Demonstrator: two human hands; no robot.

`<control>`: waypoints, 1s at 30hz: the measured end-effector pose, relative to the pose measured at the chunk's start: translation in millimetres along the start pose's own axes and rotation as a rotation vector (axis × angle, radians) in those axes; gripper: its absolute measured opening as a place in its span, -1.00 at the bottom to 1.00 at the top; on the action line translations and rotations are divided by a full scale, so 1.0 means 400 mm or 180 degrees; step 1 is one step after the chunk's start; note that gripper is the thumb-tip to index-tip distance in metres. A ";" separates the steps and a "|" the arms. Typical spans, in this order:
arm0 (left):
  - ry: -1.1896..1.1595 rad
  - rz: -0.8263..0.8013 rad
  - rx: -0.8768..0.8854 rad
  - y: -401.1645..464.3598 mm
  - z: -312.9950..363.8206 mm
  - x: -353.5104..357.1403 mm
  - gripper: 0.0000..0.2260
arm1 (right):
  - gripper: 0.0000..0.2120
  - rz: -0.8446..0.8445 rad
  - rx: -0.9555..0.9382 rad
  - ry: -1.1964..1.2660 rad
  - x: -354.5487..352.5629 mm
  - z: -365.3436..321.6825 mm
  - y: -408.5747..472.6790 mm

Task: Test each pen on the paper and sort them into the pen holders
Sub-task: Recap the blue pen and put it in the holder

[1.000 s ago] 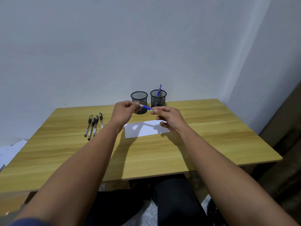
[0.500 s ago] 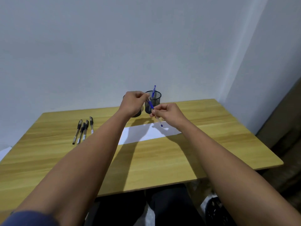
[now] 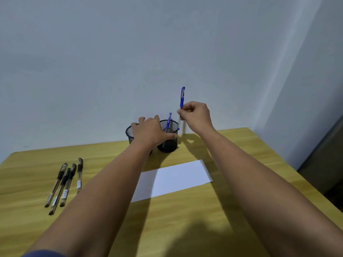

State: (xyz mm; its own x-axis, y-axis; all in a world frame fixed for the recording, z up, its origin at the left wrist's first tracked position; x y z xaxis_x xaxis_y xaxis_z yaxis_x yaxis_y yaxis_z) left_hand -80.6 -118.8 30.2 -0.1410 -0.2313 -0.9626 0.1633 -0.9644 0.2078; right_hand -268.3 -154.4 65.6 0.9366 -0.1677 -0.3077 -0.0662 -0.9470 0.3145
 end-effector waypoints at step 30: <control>0.0026 0.0528 0.0224 -0.098 -0.040 -0.091 -0.34 | -0.72 0.0332 -0.0213 -0.0579 0.021 -0.075 -0.099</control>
State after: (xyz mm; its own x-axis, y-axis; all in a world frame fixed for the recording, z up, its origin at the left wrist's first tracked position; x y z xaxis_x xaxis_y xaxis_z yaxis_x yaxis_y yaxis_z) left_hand -66.3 -70.6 54.2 -0.1098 -0.3872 -0.9154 0.1150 -0.9197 0.3753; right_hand -247.4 -110.1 77.3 0.8480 -0.3162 -0.4254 -0.1309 -0.9026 0.4100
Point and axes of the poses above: each hand's wrist, its own y-axis towards the middle knuckle, its own x-axis out of the palm, z = x × y, the point moved 10 cm from there along y, towards the middle knuckle, and after that the axes turned 2 degrees about z, right-handed, at the moved point
